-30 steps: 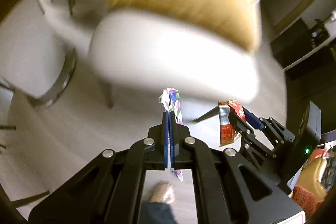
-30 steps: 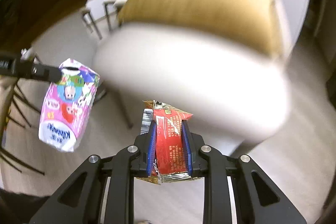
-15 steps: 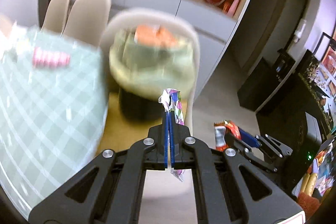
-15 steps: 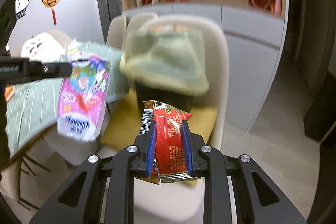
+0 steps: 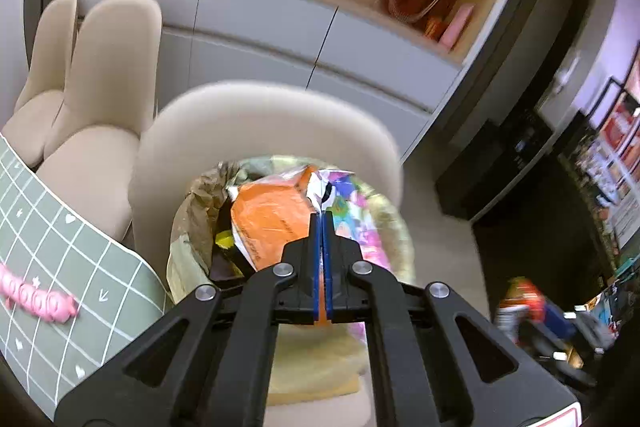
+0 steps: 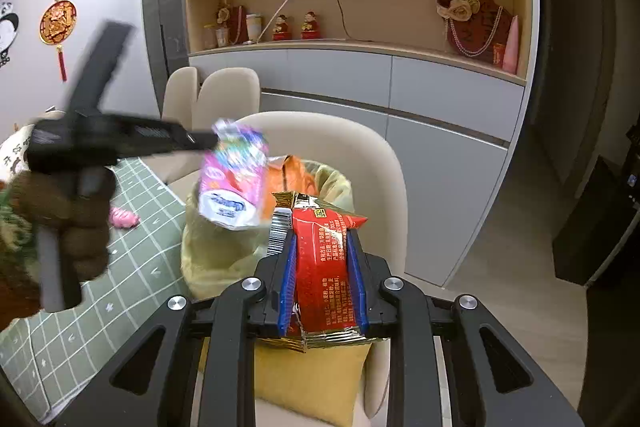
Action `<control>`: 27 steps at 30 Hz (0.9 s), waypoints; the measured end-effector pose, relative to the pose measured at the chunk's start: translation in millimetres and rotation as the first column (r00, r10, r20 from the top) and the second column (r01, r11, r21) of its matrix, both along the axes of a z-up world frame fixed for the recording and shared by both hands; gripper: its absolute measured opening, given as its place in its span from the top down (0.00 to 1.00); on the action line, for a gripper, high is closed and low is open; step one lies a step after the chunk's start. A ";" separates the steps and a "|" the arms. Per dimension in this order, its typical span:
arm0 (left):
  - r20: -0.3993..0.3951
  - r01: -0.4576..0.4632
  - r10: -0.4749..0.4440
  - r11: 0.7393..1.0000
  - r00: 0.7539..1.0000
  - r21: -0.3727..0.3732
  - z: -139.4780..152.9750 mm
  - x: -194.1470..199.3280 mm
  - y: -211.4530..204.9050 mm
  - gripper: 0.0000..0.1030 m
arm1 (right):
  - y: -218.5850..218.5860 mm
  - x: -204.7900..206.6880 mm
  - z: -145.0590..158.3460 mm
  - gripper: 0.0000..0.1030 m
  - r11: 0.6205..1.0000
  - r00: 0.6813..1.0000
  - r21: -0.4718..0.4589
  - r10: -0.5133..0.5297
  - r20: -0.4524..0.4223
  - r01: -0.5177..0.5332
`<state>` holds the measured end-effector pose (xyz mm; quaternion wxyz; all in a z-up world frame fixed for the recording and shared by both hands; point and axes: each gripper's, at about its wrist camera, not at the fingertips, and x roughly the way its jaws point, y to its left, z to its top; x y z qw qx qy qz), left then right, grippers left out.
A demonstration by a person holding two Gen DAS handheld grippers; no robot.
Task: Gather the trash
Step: 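Lift both held items and carry them over the trash bag, then open the left gripper to drop the drink pouch into the trash bag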
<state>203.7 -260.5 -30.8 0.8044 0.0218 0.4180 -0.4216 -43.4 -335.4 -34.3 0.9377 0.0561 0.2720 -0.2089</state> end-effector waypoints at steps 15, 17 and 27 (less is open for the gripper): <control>-0.050 -0.174 0.178 0.981 0.983 0.084 -16.5 44.7 9.1 0.52 | -62.0 118.5 -13.2 0.77 0.951 0.960 0.155 0.276 -0.046 -0.266; -0.018 -0.214 0.217 0.971 0.976 0.105 -10.4 41.2 18.3 0.50 | -62.3 146.6 -25.1 0.77 0.932 0.936 0.185 0.335 -0.110 -0.312; 0.013 -0.291 0.292 0.947 0.956 0.138 3.7 20.2 47.2 0.47 | -82.0 222.3 -76.6 0.76 0.877 0.800 0.262 0.476 -0.366 -0.403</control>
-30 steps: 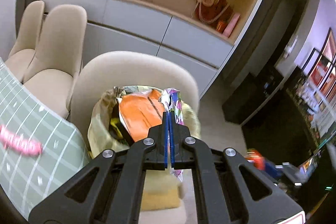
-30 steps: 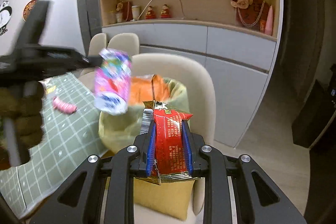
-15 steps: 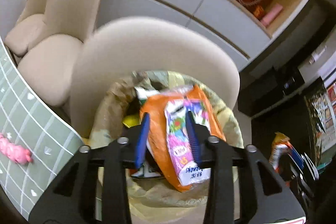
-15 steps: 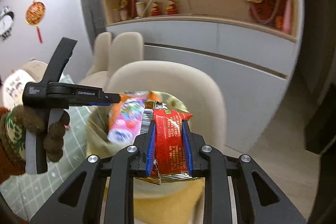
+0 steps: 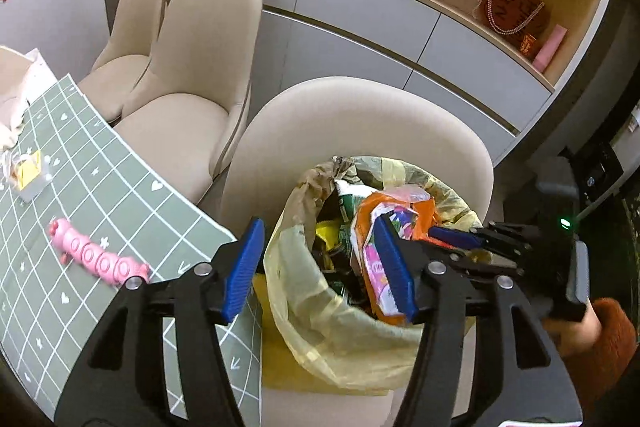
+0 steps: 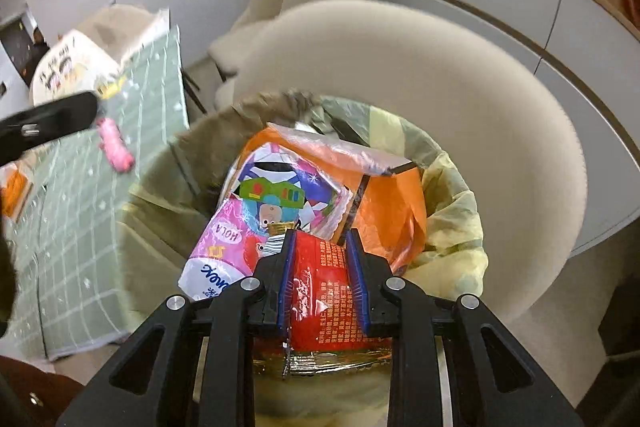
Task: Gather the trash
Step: 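Open the left gripper to drop the drink pouch into the trash bag, then open the right gripper to drop the red snack packet into the trash bag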
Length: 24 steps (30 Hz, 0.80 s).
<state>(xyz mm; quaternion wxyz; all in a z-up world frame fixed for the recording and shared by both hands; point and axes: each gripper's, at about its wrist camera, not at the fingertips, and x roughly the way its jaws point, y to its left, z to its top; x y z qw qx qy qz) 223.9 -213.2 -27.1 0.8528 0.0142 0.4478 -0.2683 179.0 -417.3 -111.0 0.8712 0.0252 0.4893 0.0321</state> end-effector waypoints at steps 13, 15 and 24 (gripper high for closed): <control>-0.035 -0.070 0.071 0.996 0.997 0.054 -13.1 -23.6 33.1 0.43 | 8.3 -4.2 -11.0 0.74 0.994 0.998 -0.086 0.067 0.007 -0.066; -0.038 -0.071 0.073 0.996 0.997 0.060 -15.2 -28.8 39.7 0.42 | 11.5 -11.0 -6.2 0.66 0.995 0.999 -0.096 0.037 0.034 -0.033; 0.011 0.017 -0.018 0.999 1.000 0.048 -10.7 -61.1 67.1 0.22 | 45.0 -85.2 53.0 0.59 0.987 0.945 -0.006 -0.150 0.291 0.158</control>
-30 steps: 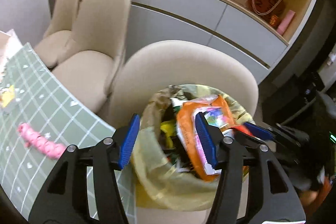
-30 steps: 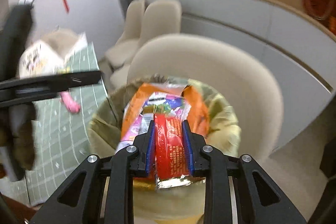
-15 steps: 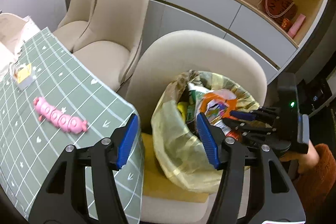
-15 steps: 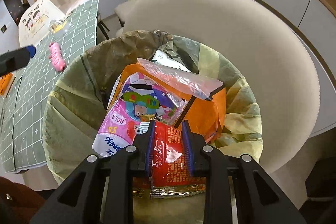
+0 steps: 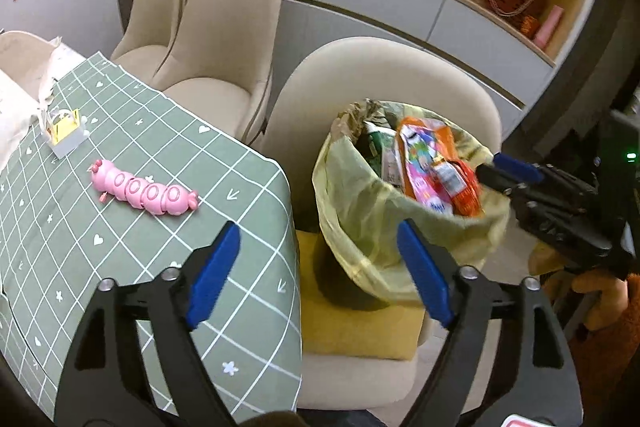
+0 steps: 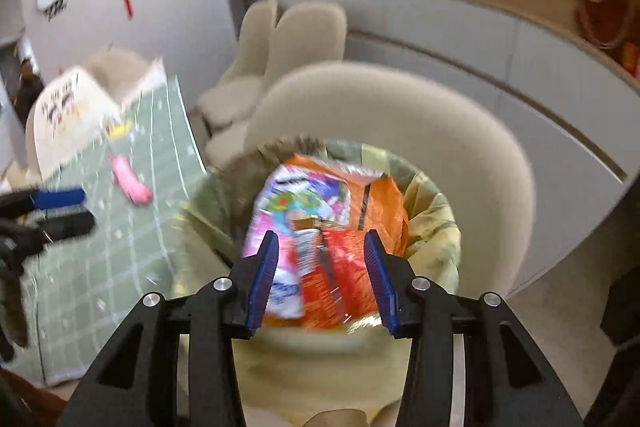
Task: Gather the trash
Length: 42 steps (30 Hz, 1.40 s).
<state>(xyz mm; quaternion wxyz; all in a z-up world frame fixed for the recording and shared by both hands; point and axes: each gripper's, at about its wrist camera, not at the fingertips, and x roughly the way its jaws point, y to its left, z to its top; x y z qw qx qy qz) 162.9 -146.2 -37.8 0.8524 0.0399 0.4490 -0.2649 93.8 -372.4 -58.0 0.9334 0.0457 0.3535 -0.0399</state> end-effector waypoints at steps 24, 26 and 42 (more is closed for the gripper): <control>0.218 0.038 -0.033 0.999 0.975 -0.017 23.1 -119.4 133.0 0.19 | 217.2 -175.8 22.1 0.59 0.956 0.952 -0.005 -0.291 0.089 0.293; 0.235 0.039 -0.034 0.999 0.971 -0.017 26.1 -126.6 136.9 0.19 | 220.7 -183.9 21.8 0.59 0.948 0.943 -0.001 -0.317 0.097 0.319; 0.291 0.091 -0.092 0.996 0.952 0.018 39.4 -151.7 150.1 0.19 | 232.5 -196.5 18.3 0.59 0.929 0.923 0.027 -0.370 0.105 0.369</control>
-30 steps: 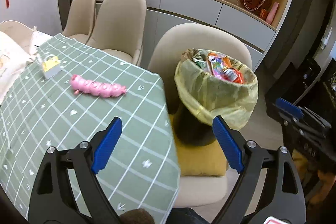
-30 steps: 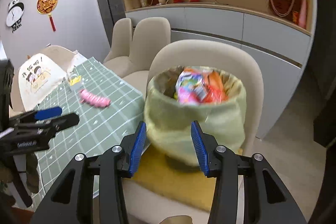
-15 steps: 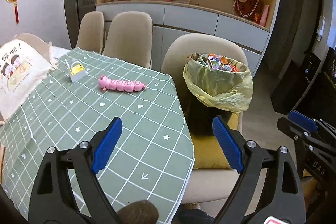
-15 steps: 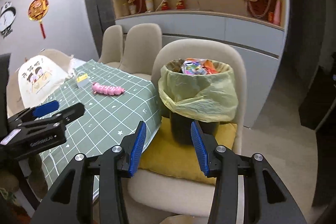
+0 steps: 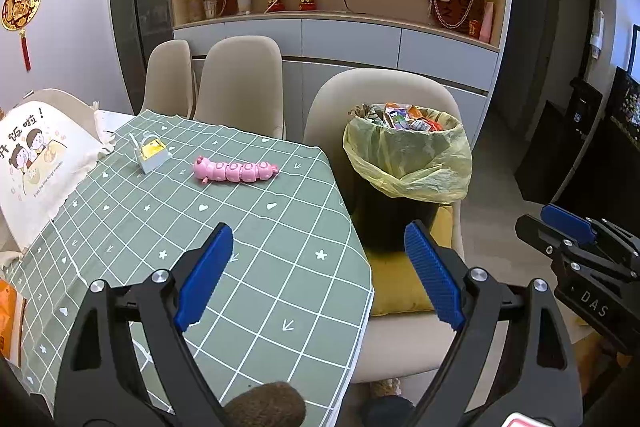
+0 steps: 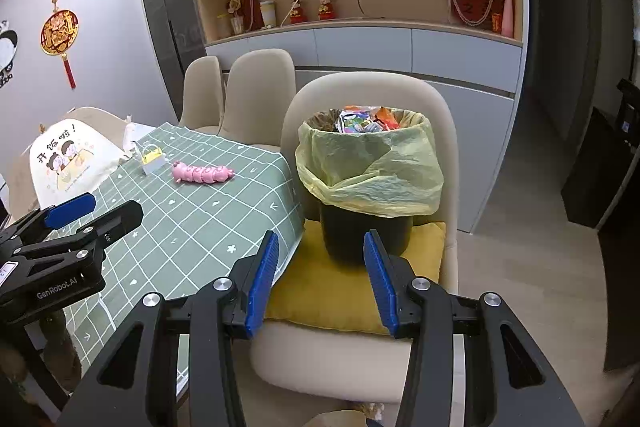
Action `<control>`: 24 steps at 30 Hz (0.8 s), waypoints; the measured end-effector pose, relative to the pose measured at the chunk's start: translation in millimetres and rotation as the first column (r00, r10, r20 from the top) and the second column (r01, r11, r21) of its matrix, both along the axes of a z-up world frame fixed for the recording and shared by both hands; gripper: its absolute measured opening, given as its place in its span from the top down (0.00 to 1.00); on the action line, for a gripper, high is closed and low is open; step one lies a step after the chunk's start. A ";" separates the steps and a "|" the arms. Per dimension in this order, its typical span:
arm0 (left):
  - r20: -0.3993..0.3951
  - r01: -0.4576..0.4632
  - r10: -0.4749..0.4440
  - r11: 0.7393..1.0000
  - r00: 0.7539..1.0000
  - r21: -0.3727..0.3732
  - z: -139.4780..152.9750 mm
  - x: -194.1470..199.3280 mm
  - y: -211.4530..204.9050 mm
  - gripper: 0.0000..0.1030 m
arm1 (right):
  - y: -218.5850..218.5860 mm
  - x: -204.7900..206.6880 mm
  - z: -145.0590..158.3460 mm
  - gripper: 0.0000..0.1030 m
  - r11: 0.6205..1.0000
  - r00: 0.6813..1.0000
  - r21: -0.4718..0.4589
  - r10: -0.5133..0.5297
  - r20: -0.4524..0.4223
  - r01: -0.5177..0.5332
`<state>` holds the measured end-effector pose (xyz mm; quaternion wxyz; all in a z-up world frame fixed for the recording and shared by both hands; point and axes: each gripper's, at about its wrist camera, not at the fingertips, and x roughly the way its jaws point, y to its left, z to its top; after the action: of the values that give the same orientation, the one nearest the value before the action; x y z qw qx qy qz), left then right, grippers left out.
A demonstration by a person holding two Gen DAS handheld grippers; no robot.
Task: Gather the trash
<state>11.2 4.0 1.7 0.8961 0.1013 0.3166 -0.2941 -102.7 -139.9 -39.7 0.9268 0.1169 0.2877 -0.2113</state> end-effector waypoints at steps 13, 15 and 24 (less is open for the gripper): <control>-0.001 -0.004 0.004 1.000 1.000 -0.008 1.2 -0.2 0.2 0.19 | 2.9 -0.8 3.0 0.59 1.000 1.000 -0.016 -0.006 -0.002 0.006; 0.000 -0.008 0.008 1.000 1.000 -0.010 1.7 -1.5 0.3 0.19 | 5.2 0.6 3.3 0.59 1.000 1.000 -0.024 -0.001 -0.005 0.001; -0.008 -0.016 0.016 1.000 1.000 -0.010 1.7 -4.8 -1.3 0.19 | 6.6 5.3 3.7 0.59 0.999 1.000 -0.033 0.009 -0.012 -0.009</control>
<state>6.5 2.6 3.4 0.8977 0.0931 0.3194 -0.2888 -97.4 -133.3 -36.0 0.9277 0.0992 0.2903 -0.2126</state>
